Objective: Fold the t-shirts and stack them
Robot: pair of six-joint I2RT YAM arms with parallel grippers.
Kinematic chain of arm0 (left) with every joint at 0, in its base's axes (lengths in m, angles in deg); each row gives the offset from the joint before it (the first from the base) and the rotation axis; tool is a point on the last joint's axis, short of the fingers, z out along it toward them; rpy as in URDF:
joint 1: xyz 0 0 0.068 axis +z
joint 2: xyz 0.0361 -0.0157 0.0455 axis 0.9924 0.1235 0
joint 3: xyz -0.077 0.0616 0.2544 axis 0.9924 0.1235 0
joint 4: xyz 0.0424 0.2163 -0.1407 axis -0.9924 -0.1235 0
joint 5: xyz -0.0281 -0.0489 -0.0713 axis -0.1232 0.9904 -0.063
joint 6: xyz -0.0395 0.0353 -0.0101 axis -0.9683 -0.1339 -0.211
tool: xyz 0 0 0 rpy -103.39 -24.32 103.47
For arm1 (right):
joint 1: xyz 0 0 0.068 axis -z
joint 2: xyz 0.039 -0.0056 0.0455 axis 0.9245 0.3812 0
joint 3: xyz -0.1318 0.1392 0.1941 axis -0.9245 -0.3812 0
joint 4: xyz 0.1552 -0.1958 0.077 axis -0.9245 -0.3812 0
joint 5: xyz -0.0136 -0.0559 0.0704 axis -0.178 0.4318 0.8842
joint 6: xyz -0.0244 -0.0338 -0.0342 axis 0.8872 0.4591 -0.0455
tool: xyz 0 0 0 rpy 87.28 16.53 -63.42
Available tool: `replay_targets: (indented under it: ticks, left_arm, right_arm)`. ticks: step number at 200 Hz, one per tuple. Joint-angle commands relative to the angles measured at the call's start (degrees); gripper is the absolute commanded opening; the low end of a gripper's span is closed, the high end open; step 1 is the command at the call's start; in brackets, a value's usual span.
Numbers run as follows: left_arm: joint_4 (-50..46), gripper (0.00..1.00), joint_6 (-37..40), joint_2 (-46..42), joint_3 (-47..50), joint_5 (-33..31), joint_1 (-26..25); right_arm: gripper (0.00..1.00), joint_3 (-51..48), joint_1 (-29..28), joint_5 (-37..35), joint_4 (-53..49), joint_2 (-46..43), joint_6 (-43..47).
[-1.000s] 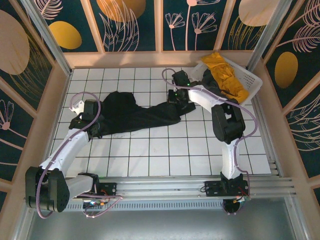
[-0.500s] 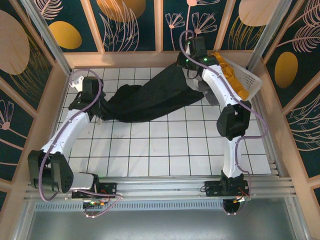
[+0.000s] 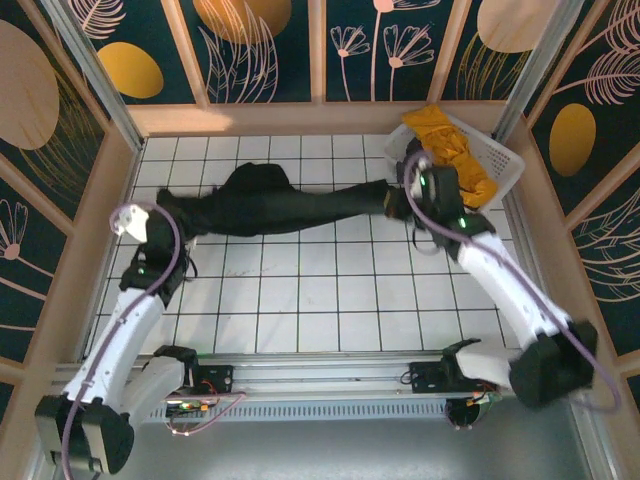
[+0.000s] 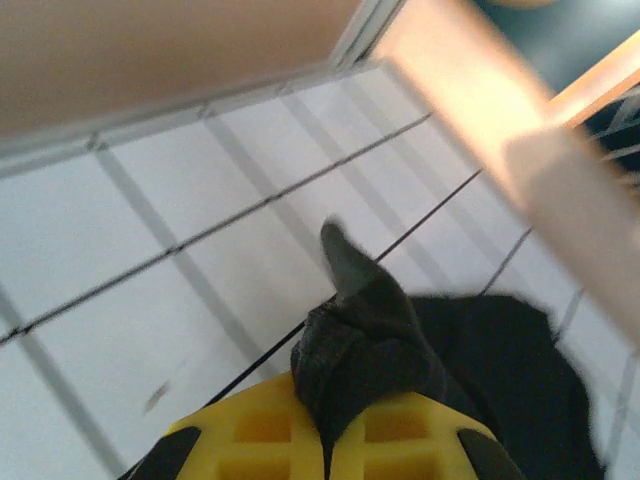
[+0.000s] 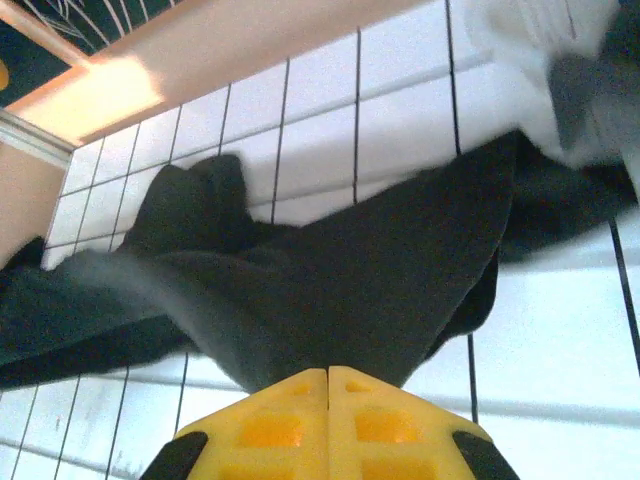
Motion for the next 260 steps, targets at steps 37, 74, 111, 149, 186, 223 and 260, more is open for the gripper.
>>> replay_targets:
  ticks: [37, 74, 111, 149, 186, 223, 260]
  left_arm:
    - [1.2, 0.11, -7.6, 2.2, 6.6, 7.5, 0.2]
    - [-0.6, 0.13, -7.3, 3.6, 5.2, 7.8, 0.2]
    - [-0.9, 0.12, -7.6, 2.2, 5.6, 8.5, 0.2]
    - [-1.1, 0.11, -7.1, 1.7, 5.3, 9.0, 0.2]
    - [-0.7, 0.10, -6.7, 0.8, 5.7, 9.3, 0.2]
    - [-0.2, 0.07, -5.9, 0.2, 5.9, 9.3, 0.2]
    - [0.0, 0.05, -4.8, 0.0, 5.4, 9.1, 0.2]
  right_arm:
    - [0.45, -13.7, 11.7, 7.0, -6.3, -2.6, -9.2]
    - [0.49, -8.5, 12.4, 5.4, -13.3, 2.0, -17.5]
    - [0.44, -7.5, 12.6, 12.4, -17.0, 8.5, -36.1]
    - [0.41, -5.1, 10.8, 12.4, -12.7, 12.0, -52.9]
    - [0.43, -1.1, 10.4, 16.4, -13.3, 20.5, -61.5]
    - [0.52, 1.4, 10.4, 16.8, -11.2, 25.7, -67.2]
    - [0.55, 2.4, 10.5, 18.2, -11.8, 30.1, -68.0]
